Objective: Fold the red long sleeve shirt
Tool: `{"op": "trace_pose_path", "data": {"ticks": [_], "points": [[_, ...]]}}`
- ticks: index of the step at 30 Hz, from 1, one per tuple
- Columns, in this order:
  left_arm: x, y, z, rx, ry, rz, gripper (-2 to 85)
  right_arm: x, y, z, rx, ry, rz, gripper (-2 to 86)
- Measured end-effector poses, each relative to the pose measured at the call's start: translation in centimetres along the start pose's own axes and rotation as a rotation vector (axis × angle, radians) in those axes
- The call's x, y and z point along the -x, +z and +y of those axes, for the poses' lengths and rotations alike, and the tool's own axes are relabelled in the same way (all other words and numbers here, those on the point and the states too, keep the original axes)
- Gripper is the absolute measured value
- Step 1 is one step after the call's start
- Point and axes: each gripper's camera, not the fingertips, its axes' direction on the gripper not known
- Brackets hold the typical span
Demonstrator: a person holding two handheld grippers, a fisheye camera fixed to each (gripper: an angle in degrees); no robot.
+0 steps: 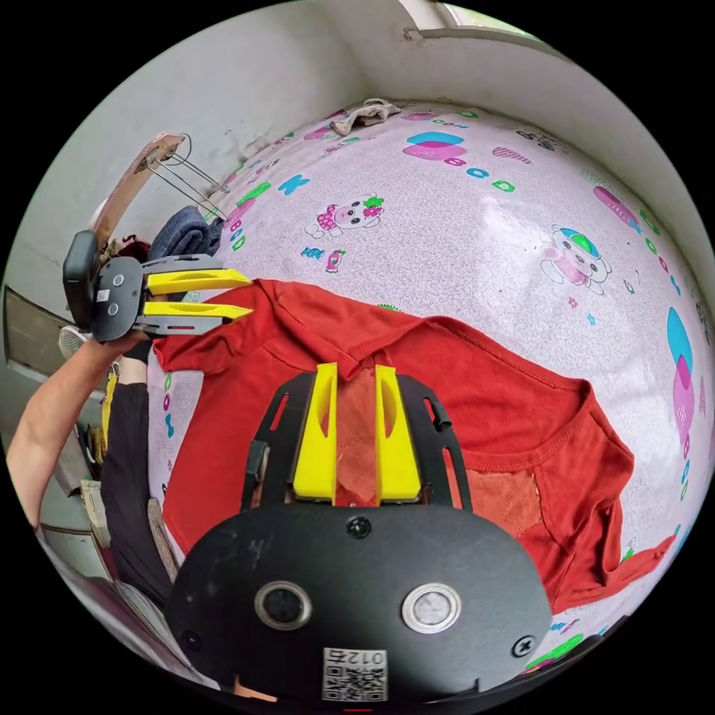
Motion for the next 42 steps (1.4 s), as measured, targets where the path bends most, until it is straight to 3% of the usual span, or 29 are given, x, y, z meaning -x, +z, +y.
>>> {"op": "trace_pose_path", "data": {"ticks": [8, 15, 18, 22, 25, 29, 35, 42], "points": [[-0.1, 1.9, -1.1, 0.068, 0.031, 0.051, 1.7, 3.5, 3.3, 4.0, -0.018, -0.088, 0.031, 1.6], [7.0, -0.5, 0.0, 0.018, -0.218, 0.097, 0.9, 4.1, 4.4, 1.9, -0.016, -0.123, 0.048, 0.4], [7.6, -0.7, 0.3, -0.009, -0.238, 0.144, 1.1, 3.7, 9.2, 0.7, 0.194, -0.039, 0.069, 2.9], [7.4, 0.5, 0.7, 0.055, -0.245, 0.097, 1.6, 4.5, 8.0, 2.4, 0.102, 0.010, 0.122, 4.0], [8.1, -1.7, 2.7, -0.037, -0.387, 0.107, 1.3, 6.2, 6.2, 3.9, -0.018, -0.007, 0.240, 4.9], [3.4, -7.7, 5.9, -0.182, -0.490, 0.273, 0.9, 8.9, 8.6, 4.8, 0.005, -0.143, 0.165, 6.3], [-10.2, -9.8, 11.2, -0.123, -0.447, 0.183, 0.7, 11.5, 13.4, 4.3, 0.079, -0.217, 0.219, 5.4], [-10.3, -7.3, 13.6, -0.113, -0.532, 0.333, 0.6, 9.7, 16.1, 0.1, 0.085, -0.065, 0.291, 3.9]]}}
